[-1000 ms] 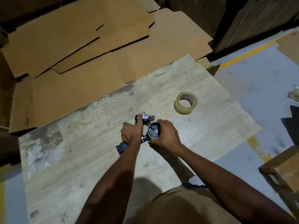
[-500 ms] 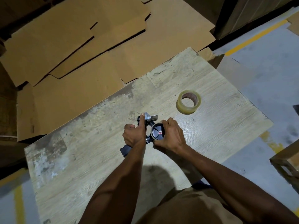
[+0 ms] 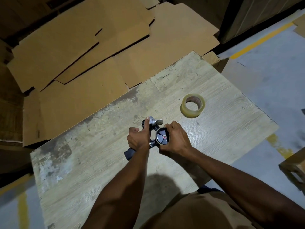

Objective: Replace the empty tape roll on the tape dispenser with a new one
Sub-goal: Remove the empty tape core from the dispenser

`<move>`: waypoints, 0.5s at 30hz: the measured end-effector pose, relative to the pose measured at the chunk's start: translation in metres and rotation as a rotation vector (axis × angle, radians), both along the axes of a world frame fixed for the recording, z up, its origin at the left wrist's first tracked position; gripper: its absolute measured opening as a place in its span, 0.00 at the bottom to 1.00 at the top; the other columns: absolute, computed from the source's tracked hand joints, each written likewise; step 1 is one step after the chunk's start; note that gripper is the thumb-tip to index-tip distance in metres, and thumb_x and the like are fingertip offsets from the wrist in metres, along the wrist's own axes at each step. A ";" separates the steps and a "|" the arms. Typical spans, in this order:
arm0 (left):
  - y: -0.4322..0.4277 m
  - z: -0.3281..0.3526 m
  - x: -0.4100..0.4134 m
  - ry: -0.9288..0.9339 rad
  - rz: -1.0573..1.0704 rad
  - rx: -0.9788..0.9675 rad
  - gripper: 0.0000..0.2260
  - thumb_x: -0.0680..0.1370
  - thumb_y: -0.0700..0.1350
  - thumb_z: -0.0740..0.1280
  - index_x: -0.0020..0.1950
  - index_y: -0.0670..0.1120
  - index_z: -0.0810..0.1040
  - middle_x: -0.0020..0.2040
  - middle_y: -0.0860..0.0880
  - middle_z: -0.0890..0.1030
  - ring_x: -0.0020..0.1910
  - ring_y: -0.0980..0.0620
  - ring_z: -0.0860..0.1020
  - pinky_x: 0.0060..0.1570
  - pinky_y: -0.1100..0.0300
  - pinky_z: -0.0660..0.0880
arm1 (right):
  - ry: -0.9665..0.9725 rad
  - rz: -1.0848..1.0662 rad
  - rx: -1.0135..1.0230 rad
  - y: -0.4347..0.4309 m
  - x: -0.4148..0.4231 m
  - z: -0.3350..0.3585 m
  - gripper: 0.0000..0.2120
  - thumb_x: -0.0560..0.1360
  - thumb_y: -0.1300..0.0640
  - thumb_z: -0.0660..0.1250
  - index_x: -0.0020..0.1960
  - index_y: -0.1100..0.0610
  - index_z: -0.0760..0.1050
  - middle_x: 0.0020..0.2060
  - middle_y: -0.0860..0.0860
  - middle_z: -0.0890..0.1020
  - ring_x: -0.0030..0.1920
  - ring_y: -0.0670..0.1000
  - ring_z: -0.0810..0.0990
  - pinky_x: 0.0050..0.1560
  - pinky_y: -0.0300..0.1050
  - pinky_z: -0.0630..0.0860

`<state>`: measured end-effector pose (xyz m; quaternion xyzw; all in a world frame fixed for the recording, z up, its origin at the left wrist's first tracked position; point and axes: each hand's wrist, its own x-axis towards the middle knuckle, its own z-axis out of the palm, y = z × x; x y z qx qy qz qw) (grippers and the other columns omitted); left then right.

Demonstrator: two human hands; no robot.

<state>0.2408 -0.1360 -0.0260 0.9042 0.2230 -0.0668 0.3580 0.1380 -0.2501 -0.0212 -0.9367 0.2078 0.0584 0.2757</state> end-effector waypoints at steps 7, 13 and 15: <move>0.011 0.003 -0.009 0.040 -0.086 0.038 0.37 0.63 0.81 0.63 0.42 0.45 0.74 0.39 0.49 0.79 0.39 0.45 0.78 0.38 0.54 0.75 | 0.003 0.131 0.164 -0.021 -0.002 0.008 0.36 0.63 0.28 0.74 0.62 0.50 0.78 0.51 0.52 0.79 0.55 0.52 0.76 0.48 0.43 0.69; 0.028 0.004 -0.023 0.073 -0.092 0.072 0.39 0.63 0.82 0.61 0.43 0.46 0.75 0.40 0.48 0.79 0.39 0.45 0.78 0.36 0.55 0.72 | -0.017 0.105 0.106 -0.007 -0.005 0.016 0.18 0.80 0.51 0.69 0.67 0.57 0.80 0.55 0.60 0.83 0.56 0.61 0.81 0.53 0.52 0.76; 0.028 0.004 -0.024 0.077 -0.098 0.087 0.40 0.62 0.84 0.59 0.42 0.45 0.76 0.39 0.48 0.79 0.38 0.45 0.79 0.33 0.56 0.71 | -0.039 0.124 0.081 -0.001 -0.006 0.016 0.15 0.81 0.56 0.68 0.66 0.57 0.81 0.53 0.59 0.82 0.55 0.61 0.81 0.49 0.50 0.76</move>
